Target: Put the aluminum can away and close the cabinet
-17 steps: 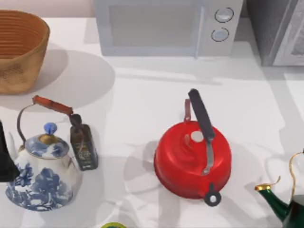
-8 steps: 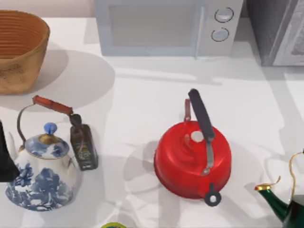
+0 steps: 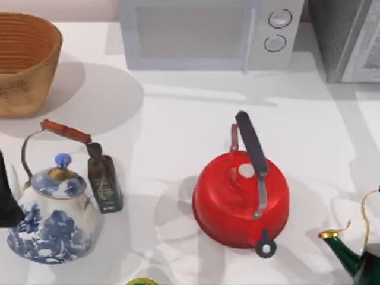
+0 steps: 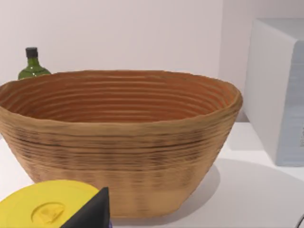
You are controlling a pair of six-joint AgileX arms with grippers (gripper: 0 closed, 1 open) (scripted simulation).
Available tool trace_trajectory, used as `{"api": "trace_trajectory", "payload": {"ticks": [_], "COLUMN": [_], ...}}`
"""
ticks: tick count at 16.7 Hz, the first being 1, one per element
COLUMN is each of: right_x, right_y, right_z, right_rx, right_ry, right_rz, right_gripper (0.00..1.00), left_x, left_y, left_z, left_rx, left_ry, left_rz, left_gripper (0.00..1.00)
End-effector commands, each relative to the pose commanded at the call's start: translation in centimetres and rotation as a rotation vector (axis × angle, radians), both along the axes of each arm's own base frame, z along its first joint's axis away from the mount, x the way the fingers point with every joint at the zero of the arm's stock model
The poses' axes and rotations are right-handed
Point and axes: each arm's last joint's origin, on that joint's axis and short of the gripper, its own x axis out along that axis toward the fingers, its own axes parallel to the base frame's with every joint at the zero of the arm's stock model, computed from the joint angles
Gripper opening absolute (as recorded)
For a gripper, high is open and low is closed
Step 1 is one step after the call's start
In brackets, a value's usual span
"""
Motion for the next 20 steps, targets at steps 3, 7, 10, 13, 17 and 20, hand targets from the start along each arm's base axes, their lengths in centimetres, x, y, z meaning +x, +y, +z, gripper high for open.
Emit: {"api": "trace_trajectory", "payload": {"ticks": [3, 7, 10, 13, 17, 20], "right_x": [0.0, 0.0, 0.0, -0.3, -2.6, -6.1], "right_y": [0.0, 0.0, 0.1, 0.0, -0.4, -1.0], "right_z": [0.0, 0.0, 0.0, 0.1, 0.8, 1.0], "right_rx": [0.0, 0.0, 0.0, 0.001, 0.004, 0.008], "right_ry": [0.0, 0.0, 0.0, 0.002, 0.004, 0.008], "right_rz": [0.0, 0.0, 0.002, 0.003, 0.005, 0.008], "right_gripper": [1.0, 1.0, 1.0, 1.0, 1.0, 1.0], "left_x": [0.0, 0.0, 0.0, 0.0, 0.0, 0.0], "left_y": [0.0, 0.0, 0.0, 0.0, 0.0, 0.0], "left_z": [0.0, 0.0, 0.0, 0.0, 0.0, 0.0], "left_rx": [0.0, 0.0, 0.0, 0.0, 0.0, 0.0], "left_ry": [0.0, 0.0, 0.0, 0.0, 0.0, 0.0], "left_rz": [0.0, 0.0, 0.0, 0.0, 0.0, 0.0], "left_gripper": [1.0, 1.0, 1.0, 1.0, 1.0, 1.0]}}
